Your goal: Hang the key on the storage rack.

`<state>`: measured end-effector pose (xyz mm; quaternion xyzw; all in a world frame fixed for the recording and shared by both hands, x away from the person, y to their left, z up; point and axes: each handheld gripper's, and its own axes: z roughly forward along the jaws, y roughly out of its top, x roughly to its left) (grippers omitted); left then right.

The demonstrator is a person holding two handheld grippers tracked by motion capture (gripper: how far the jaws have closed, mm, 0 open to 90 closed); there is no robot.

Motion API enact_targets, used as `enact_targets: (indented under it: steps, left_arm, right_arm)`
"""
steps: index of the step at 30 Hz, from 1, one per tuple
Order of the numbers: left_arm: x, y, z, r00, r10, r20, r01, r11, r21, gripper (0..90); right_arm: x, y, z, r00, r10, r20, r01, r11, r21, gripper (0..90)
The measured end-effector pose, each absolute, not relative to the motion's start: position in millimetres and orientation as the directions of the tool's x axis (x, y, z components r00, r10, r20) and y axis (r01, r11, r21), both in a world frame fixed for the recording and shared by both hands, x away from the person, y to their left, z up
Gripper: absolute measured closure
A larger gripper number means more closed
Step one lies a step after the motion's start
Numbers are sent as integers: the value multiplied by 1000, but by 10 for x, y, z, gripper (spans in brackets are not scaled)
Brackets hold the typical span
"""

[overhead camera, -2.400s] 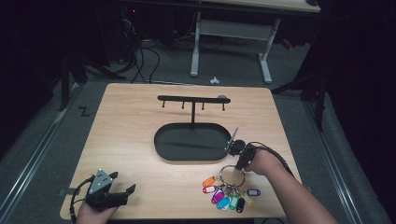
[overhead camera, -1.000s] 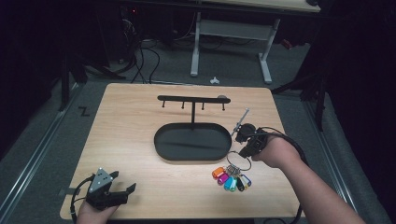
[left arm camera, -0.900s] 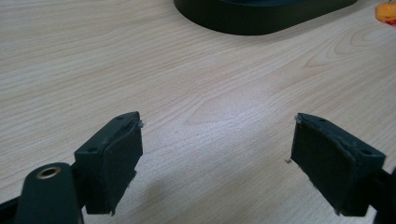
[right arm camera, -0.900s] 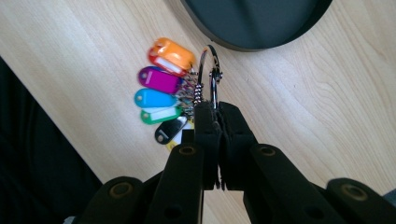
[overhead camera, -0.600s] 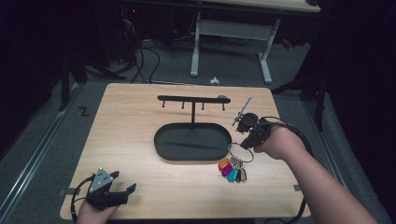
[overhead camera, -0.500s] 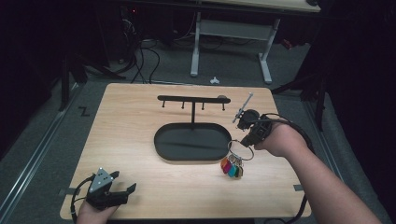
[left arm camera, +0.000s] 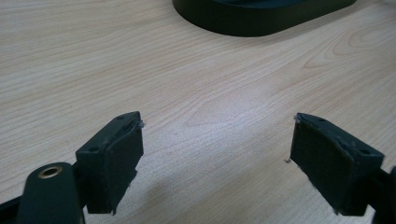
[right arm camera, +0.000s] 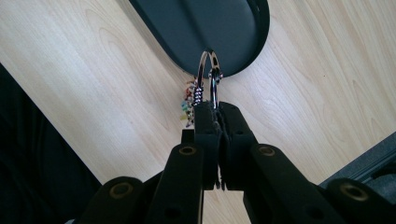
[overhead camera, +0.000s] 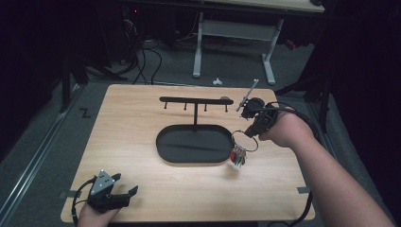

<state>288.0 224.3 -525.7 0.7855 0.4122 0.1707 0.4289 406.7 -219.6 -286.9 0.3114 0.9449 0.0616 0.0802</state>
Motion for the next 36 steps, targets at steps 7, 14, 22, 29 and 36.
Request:
enact_targets:
  steps: [7, 14, 22, 29, 36]
  left_arm:
    - [2880, 2241, -5259, 602, 794, -84, 501, -294, 814, 178]
    - [2880, 2256, -5259, 601, 795, -88, 504, -291, 813, 179]
    - [2875, 2235, -5266, 606, 790, -86, 505, -299, 810, 179]
    - [2868, 2239, -5267, 607, 790, -87, 507, -302, 807, 179]
    - [2864, 2243, -5269, 607, 790, -86, 504, -299, 810, 180]
  right_arm:
    - [4167, -2124, -2779, -793, 595, -127, 573, 801, 177, 878]
    - [4329, -1979, -2749, -798, 588, -132, 561, 805, 193, 877]
    - [4485, -1899, -2777, -794, 594, -128, 563, 799, 210, 877]
    - [4669, -1878, -2824, -783, 610, -118, 577, 784, 227, 877]
    - [4864, -1929, -2867, -764, 636, -113, 599, 763, 243, 877]
